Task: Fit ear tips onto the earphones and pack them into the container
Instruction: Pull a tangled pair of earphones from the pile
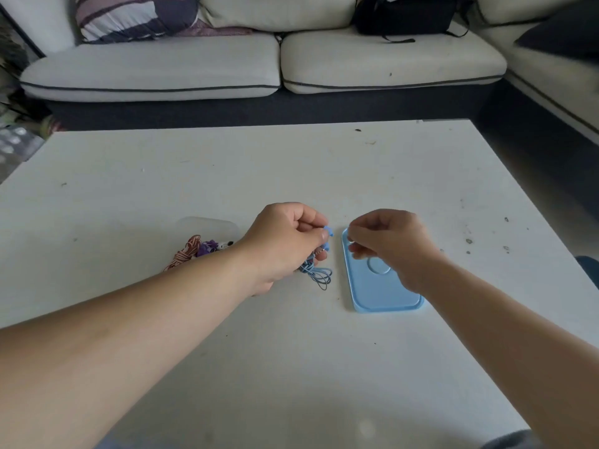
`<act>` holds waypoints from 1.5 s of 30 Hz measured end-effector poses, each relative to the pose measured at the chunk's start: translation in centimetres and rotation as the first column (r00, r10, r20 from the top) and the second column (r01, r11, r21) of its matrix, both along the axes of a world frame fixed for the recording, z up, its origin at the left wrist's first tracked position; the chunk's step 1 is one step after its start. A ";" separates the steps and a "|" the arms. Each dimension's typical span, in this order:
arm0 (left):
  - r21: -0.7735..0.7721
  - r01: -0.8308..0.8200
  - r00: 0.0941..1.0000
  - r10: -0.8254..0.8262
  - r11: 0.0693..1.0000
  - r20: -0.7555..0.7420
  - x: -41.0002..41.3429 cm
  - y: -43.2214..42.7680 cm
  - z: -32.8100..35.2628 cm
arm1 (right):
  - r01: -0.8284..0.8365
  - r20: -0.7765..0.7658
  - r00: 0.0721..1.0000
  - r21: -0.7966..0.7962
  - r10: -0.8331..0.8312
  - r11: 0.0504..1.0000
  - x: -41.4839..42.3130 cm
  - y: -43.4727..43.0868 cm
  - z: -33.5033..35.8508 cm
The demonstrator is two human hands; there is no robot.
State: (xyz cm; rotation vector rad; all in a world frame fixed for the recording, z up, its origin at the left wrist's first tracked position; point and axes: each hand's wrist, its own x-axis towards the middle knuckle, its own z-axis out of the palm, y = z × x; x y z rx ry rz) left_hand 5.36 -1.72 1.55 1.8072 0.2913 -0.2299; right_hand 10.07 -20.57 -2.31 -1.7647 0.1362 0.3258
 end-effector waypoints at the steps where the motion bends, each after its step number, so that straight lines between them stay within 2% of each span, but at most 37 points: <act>1: -0.023 -0.016 1.000 0.016 1.000 0.001 0.0 0.0 0.1 | -0.011 -0.036 0.999 0.154 0.017 0.988 -0.3 0.0 0.8; 3: -0.075 -0.042 0.999 0.043 0.996 0.006 0.0 0.0 0.3 | -0.059 -0.080 0.992 0.367 0.094 0.928 -1.0 -0.3 1.8; 7: -0.186 -0.060 0.997 0.066 0.981 0.030 0.0 -0.1 0.8 | -0.135 -0.073 0.979 0.478 0.193 0.868 -1.7 -0.7 2.6; 16: -0.236 -0.018 1.000 0.021 0.972 0.008 0.0 -0.5 1.0 | -0.200 -0.022 0.970 0.497 0.243 0.844 -1.7 -1.1 2.7; 32: -0.242 0.051 0.998 -0.057 0.969 -0.018 0.0 -0.5 1.7 | -0.225 0.004 0.969 0.423 0.247 0.878 -1.6 -1.1 2.7; 39: -0.332 0.011 0.998 -0.028 0.943 -0.048 -0.2 -0.7 2.2 | -0.234 0.050 0.971 0.429 0.235 0.873 -1.7 -1.0 2.7; 45: -0.321 -0.018 1.000 0.011 0.947 -0.025 -0.2 -0.9 2.3 | -0.243 0.043 0.967 0.458 0.252 0.855 -1.5 -1.2 2.8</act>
